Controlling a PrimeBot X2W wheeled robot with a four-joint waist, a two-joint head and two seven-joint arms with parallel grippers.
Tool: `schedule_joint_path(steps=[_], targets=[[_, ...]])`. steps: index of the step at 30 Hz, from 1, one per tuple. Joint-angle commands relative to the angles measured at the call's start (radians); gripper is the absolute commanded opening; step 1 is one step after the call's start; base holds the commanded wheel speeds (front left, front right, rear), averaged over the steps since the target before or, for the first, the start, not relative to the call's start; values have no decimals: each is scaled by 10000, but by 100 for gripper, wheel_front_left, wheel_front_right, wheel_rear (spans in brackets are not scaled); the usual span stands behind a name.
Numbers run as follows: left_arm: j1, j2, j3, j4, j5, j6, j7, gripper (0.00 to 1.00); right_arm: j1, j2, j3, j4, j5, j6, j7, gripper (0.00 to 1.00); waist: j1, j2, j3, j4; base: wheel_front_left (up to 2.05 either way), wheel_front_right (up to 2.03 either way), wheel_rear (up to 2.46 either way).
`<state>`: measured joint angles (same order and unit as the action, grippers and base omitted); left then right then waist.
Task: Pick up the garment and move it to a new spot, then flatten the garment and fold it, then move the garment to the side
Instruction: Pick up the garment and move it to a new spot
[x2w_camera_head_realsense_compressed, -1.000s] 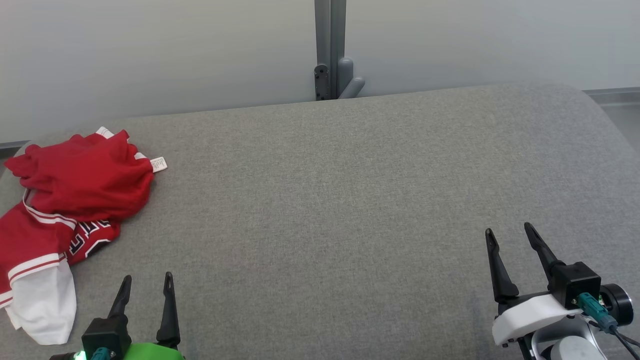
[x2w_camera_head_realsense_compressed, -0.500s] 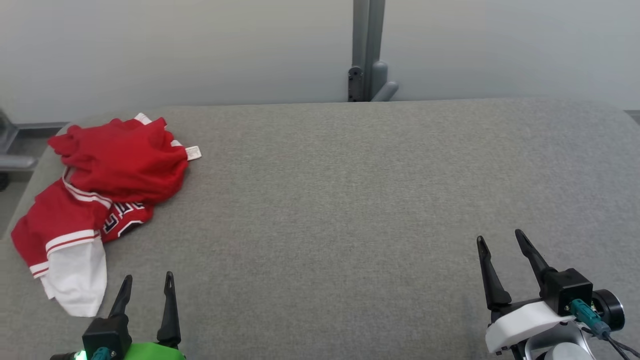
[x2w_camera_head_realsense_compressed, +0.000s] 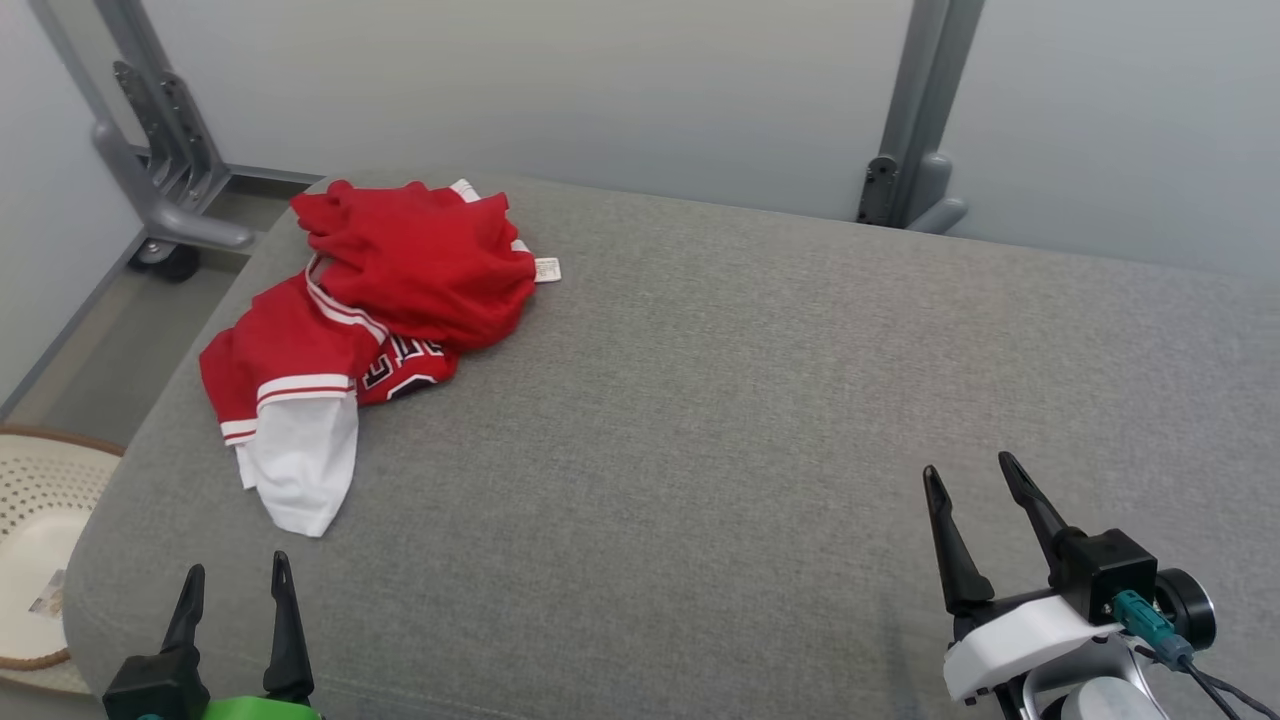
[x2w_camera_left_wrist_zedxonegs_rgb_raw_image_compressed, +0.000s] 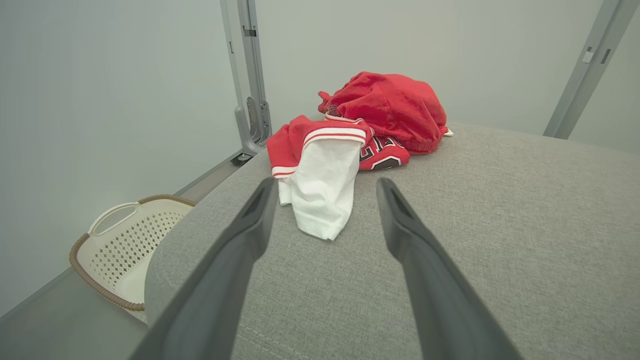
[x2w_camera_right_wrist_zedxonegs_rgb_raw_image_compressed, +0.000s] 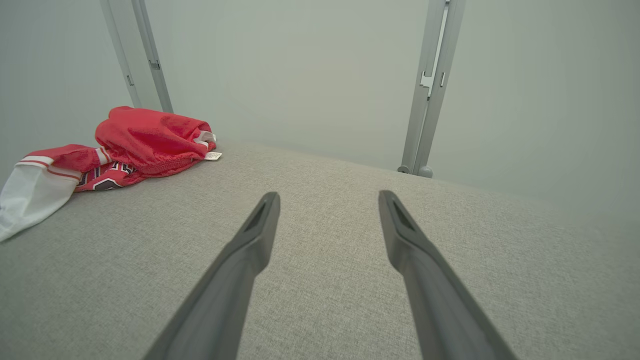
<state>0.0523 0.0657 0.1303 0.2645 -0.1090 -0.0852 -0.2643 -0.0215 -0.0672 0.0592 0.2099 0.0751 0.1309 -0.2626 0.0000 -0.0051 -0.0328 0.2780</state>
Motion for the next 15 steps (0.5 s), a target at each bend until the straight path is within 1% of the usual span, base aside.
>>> schedule_joint_path(steps=[1,5,9,12,15], targets=[[128,39,33,-33,35,-14,-3,100,-74,18,-5,-10,49,-3,-36,100,0,51,1,515,0,0,0],[97,11,88,-98,9,-28,-3,100,-54,20,36,-8,28,-3,-36,100,0,51,92,627,0,0,0],[83,-29,135,-169,-80,-11,-3,100,-71,-5,-33,-31,43,-3,-36,100,0,51,264,577,0,0,0],[-180,-62,135,-272,-240,47,-5,100,-278,-107,-186,-179,22,-3,-36,100,0,51,647,452,0,0,0],[-627,-99,2,-318,-476,8,-3,100,-519,-351,-257,-343,-5,-3,-36,100,0,51,1244,325,0,0,0]])
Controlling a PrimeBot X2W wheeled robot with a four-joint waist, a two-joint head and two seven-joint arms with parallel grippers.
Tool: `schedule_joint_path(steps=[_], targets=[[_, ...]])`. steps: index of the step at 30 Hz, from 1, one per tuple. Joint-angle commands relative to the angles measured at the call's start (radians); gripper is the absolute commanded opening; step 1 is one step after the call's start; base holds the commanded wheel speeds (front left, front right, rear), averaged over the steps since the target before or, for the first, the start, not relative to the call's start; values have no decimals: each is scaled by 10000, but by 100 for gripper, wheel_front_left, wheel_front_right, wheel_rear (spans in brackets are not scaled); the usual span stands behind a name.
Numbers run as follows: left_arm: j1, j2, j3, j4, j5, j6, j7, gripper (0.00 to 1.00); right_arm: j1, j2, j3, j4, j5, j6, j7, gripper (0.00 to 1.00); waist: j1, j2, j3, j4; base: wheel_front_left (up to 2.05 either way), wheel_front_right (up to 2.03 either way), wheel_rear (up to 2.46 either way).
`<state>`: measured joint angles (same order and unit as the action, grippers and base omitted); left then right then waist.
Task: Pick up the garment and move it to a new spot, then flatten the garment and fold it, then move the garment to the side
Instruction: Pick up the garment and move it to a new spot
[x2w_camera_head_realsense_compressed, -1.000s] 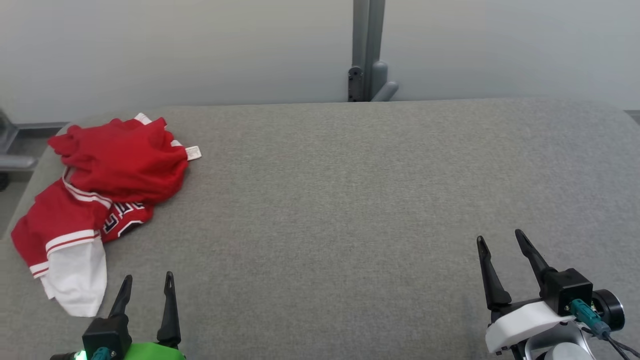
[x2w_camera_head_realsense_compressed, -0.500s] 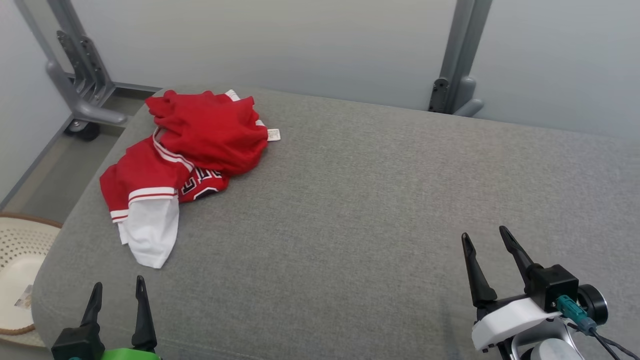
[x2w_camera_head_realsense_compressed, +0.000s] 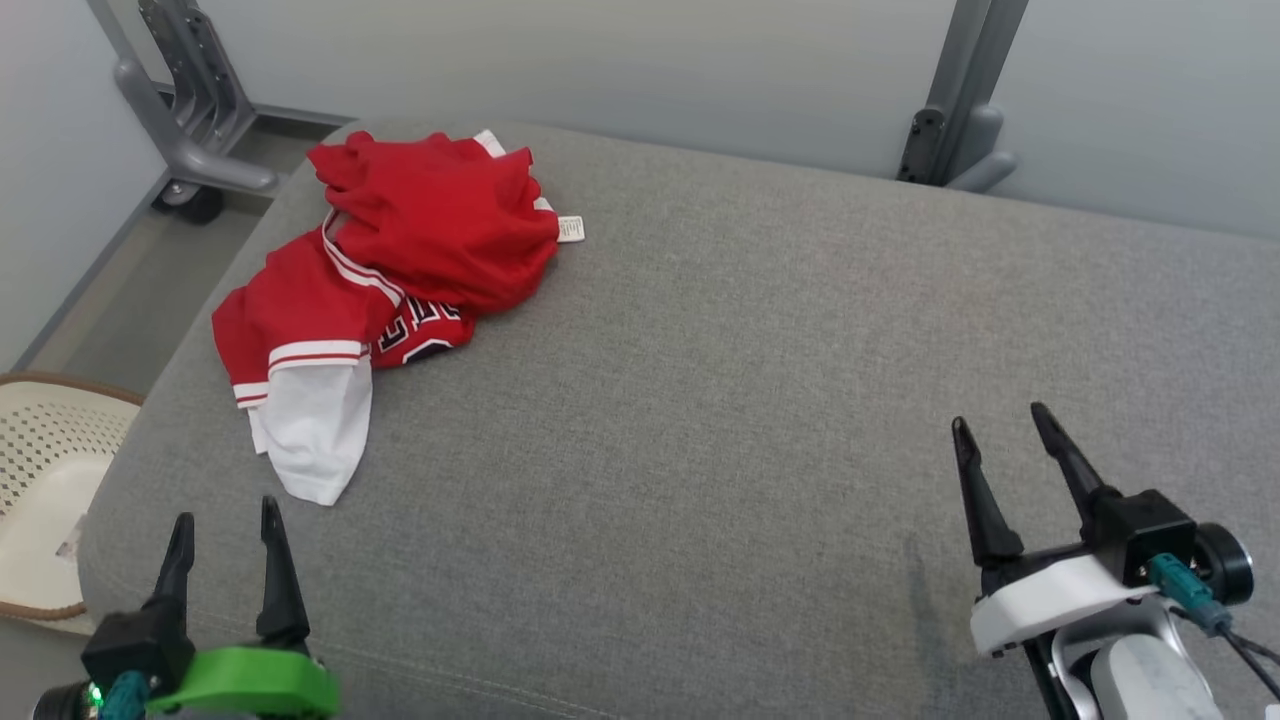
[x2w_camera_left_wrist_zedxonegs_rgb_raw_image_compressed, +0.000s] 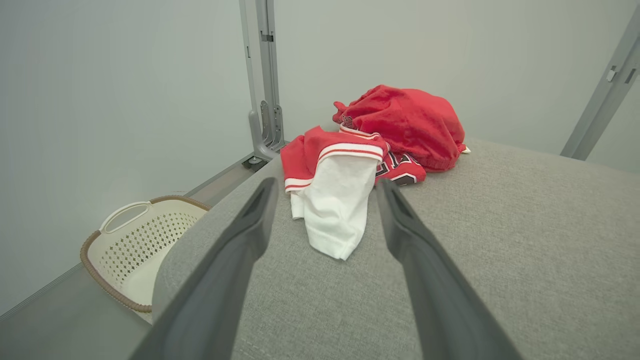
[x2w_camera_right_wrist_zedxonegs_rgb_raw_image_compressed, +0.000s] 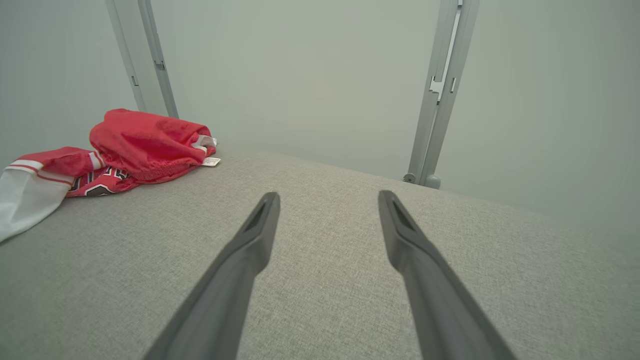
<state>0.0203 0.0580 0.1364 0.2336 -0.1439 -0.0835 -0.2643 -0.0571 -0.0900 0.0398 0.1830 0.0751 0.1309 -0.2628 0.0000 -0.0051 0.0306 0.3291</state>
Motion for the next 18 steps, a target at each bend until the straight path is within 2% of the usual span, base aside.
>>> schedule_joint_path(steps=[1,8,18], targets=[[-517,-33,-122,66,-260,-39,-1,100,-285,-218,-73,-151,-10,-3,-34,100,0,51,875,-231,0,0,0],[-2875,-6,-491,489,-1674,-317,1462,100,-1243,-785,-195,-551,70,-4,-34,100,0,51,2522,-667,0,0,0],[-5935,1214,-809,1015,-2238,-420,3362,100,-2292,-973,93,-1289,146,-4,-34,100,0,51,4243,-1650,0,0,0]])
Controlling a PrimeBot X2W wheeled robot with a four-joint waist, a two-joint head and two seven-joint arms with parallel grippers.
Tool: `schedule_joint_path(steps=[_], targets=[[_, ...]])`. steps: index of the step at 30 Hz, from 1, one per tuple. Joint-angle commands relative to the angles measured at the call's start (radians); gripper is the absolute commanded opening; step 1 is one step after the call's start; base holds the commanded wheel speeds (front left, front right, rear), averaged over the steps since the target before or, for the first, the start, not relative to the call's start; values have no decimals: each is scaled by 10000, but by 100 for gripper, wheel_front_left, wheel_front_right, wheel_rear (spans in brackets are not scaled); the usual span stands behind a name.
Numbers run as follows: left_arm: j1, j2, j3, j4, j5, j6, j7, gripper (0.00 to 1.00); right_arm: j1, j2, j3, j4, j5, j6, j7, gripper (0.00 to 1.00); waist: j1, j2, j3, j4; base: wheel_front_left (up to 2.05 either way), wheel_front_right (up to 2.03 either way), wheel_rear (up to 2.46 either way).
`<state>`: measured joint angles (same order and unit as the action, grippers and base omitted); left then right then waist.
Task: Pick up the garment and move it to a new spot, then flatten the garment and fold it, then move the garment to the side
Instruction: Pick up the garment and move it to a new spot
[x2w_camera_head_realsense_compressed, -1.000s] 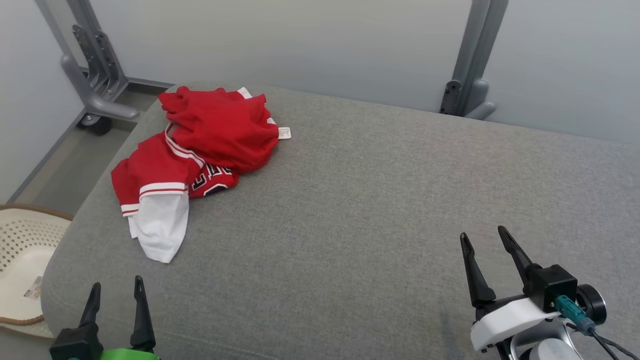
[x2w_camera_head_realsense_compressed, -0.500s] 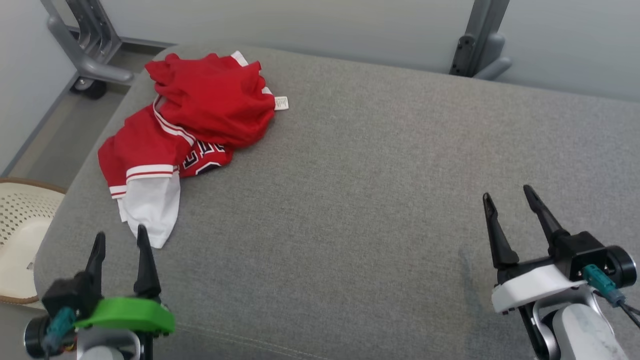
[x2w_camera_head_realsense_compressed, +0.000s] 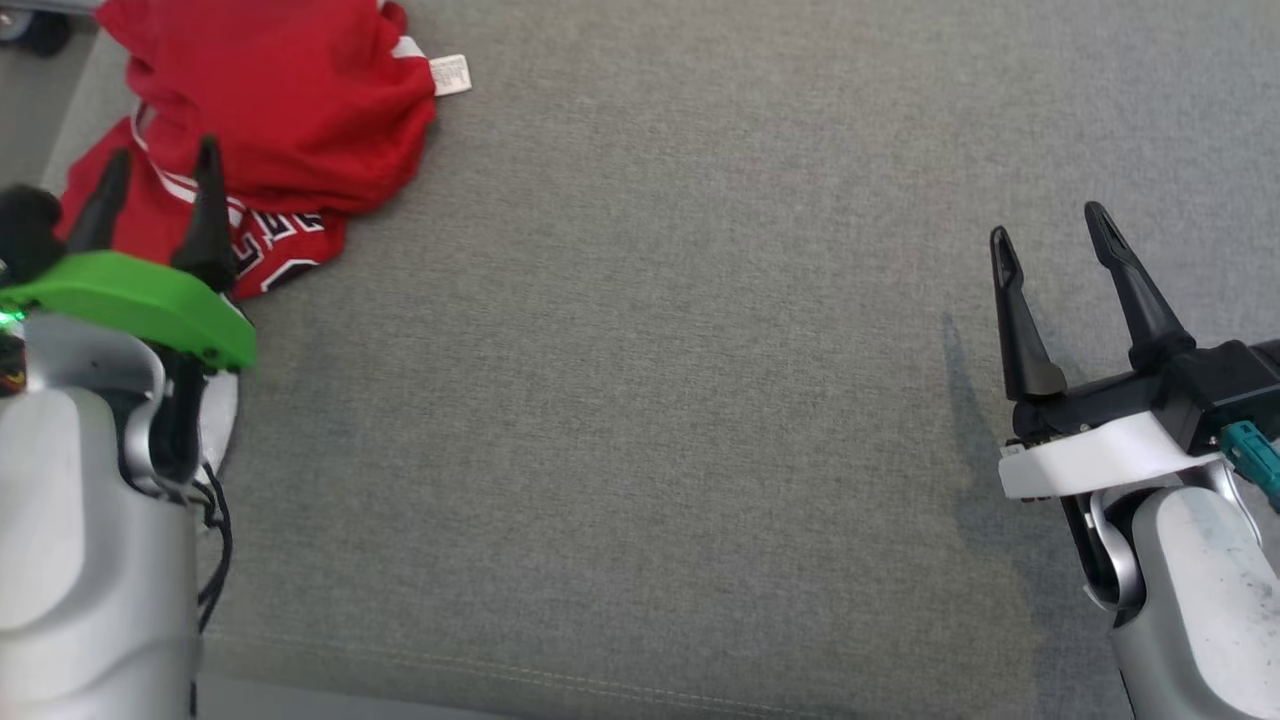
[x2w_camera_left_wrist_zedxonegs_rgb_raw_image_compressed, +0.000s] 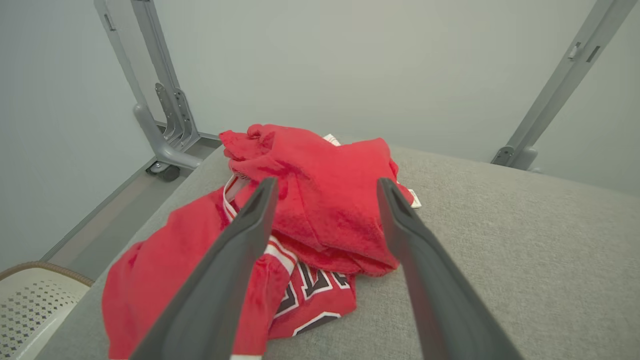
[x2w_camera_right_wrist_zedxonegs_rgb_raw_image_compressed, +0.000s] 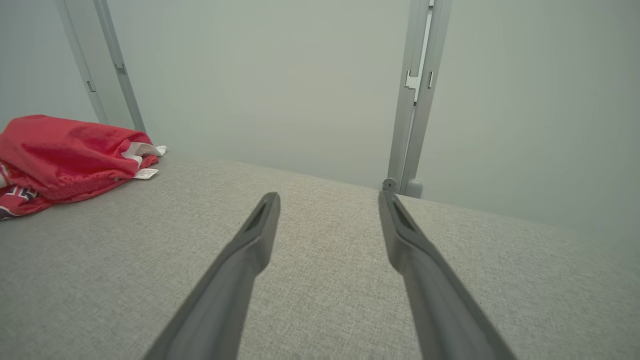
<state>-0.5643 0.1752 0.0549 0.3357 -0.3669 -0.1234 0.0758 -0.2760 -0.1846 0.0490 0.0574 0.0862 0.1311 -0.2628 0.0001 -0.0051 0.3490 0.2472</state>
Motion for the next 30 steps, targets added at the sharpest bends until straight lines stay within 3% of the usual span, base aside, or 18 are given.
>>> schedule_joint_path(steps=[1,12,13,15,22,30], targets=[[-386,145,6,155,-82,-29,163,100,-181,-30,60,-108,47,-6,-32,100,-1,51,1192,-938,0,0,0],[-3133,1085,468,2255,-948,266,2676,100,-891,-136,583,-748,102,-6,-32,100,-1,51,2686,-1768,0,0,0],[-3306,1171,508,2430,-1003,288,2794,73,-920,-138,619,-785,99,-6,-32,100,-1,51,2757,-1812,0,0,0],[-3518,1322,589,2794,-1052,340,2831,0,-987,-148,717,-822,126,-6,-32,100,-1,51,2829,-1906,0,0,0],[-4015,1206,989,3504,-1817,137,2497,0,-1097,-127,787,-774,283,-6,-32,100,-1,51,2637,-2035,0,0,0],[-3849,1409,590,2684,-2454,-51,2933,0,-542,317,784,-491,332,-6,-32,100,-1,51,1421,-2029,0,0,0]])
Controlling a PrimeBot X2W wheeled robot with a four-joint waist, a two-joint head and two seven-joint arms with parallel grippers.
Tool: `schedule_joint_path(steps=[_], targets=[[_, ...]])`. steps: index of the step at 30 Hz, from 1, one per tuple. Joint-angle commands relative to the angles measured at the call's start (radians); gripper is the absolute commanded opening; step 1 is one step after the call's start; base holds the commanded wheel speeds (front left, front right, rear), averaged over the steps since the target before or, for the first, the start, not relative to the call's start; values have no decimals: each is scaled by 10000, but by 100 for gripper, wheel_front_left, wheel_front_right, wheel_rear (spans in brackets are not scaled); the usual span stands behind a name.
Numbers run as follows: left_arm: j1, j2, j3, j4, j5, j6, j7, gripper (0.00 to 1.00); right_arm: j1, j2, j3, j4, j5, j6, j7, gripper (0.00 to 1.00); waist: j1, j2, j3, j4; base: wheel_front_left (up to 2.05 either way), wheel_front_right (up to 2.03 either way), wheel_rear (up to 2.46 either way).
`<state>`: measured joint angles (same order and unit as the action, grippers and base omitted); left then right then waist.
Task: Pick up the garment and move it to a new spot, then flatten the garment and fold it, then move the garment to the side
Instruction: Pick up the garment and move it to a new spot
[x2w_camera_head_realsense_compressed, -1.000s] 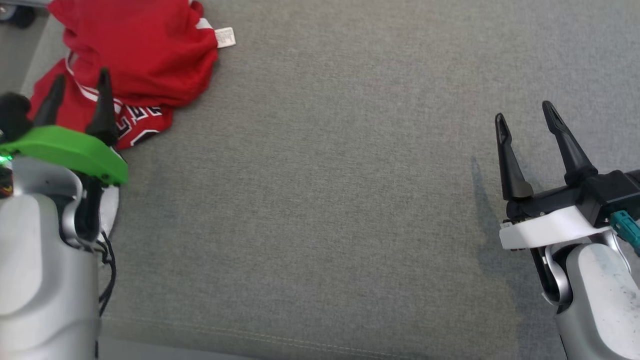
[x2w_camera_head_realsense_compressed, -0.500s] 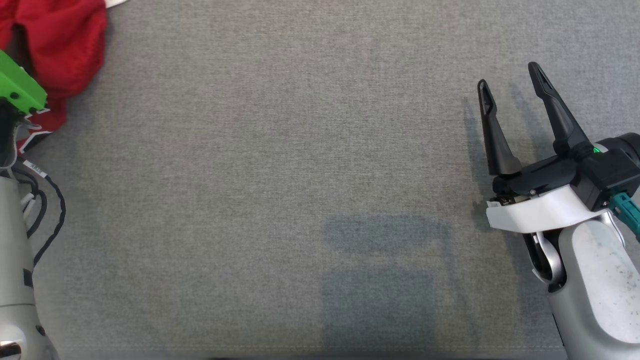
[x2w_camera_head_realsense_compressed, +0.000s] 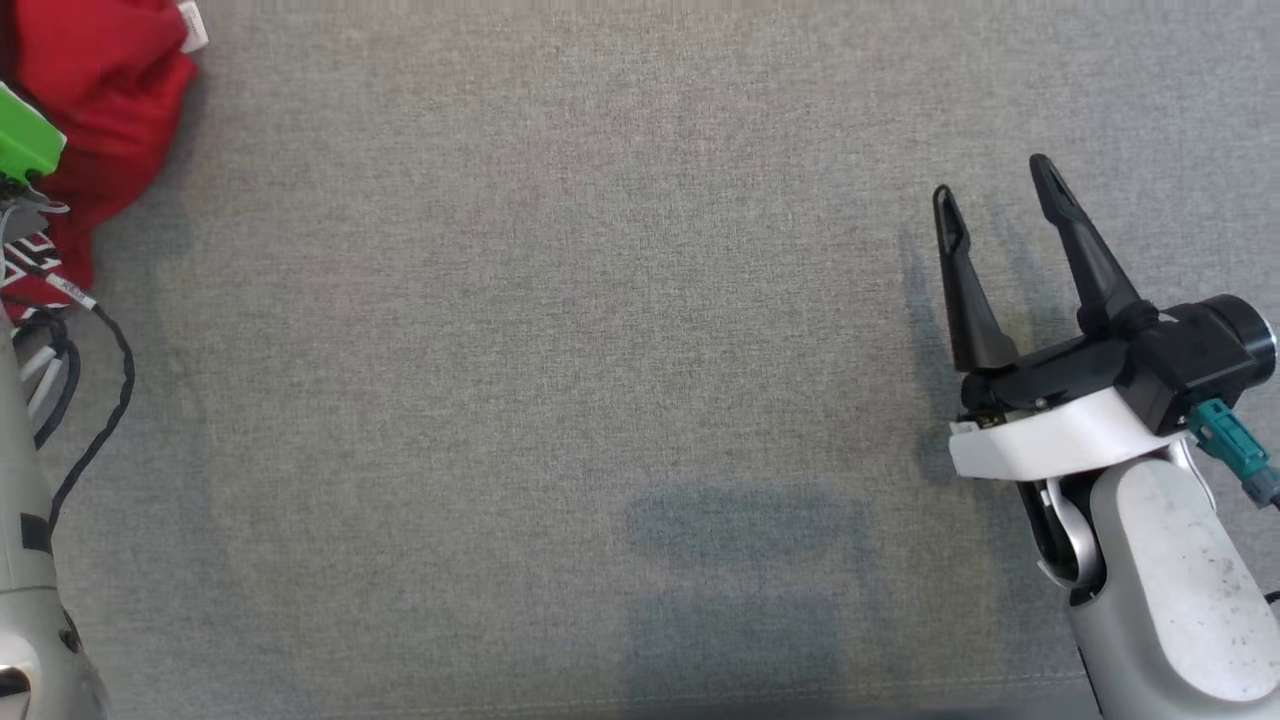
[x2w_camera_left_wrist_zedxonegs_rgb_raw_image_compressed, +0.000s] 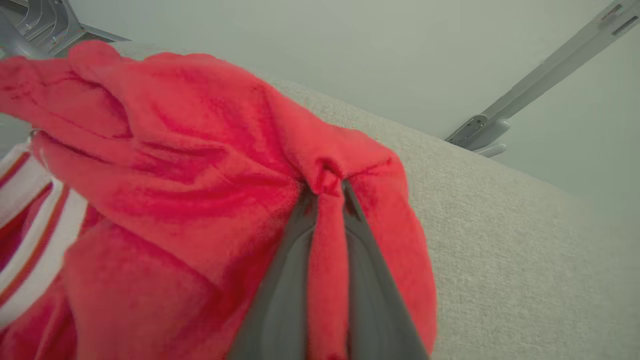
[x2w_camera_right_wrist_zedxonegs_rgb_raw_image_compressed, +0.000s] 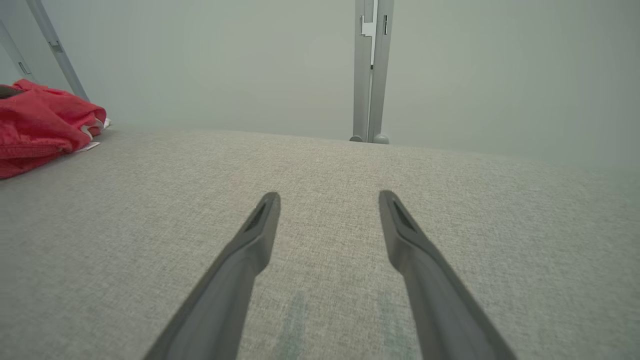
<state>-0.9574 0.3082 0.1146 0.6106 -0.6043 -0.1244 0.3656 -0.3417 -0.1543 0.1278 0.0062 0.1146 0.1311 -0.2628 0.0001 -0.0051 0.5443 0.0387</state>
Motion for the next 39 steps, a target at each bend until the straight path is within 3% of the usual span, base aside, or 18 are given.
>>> schedule_joint_path(steps=[1,10,22,27,31,36,39], targets=[[142,78,-38,-214,-134,-50,124,0,170,56,5,56,58,-6,-32,100,-1,51,-671,48,0,0,0],[717,68,-674,-2166,-506,-66,697,0,598,286,-41,205,57,-6,-32,100,-1,51,-1842,-49,0,0,0],[3381,-663,-2837,-7089,-1804,-71,2694,0,1412,640,-243,268,30,-6,-32,100,-1,51,-3087,-744,0,0,0],[4466,-1192,-3683,-8305,-2199,99,3214,0,1584,754,-307,270,29,-6,-32,100,-1,51,-3268,-1280,0,0,0],[5249,-1605,-4332,-8175,-2330,218,3341,0,1669,847,-259,307,103,-6,-32,100,-1,51,-3333,-1784,0,0,0],[6079,-2027,-4432,-6445,-3118,461,3323,0,1792,962,-16,452,178,-6,-34,100,-1,51,-3572,-2413,0,0,0],[6148,-1596,-4232,-4886,-2455,621,2815,0,1817,993,178,506,242,-6,-34,100,-1,51,-3637,-2781,0,0,0]])
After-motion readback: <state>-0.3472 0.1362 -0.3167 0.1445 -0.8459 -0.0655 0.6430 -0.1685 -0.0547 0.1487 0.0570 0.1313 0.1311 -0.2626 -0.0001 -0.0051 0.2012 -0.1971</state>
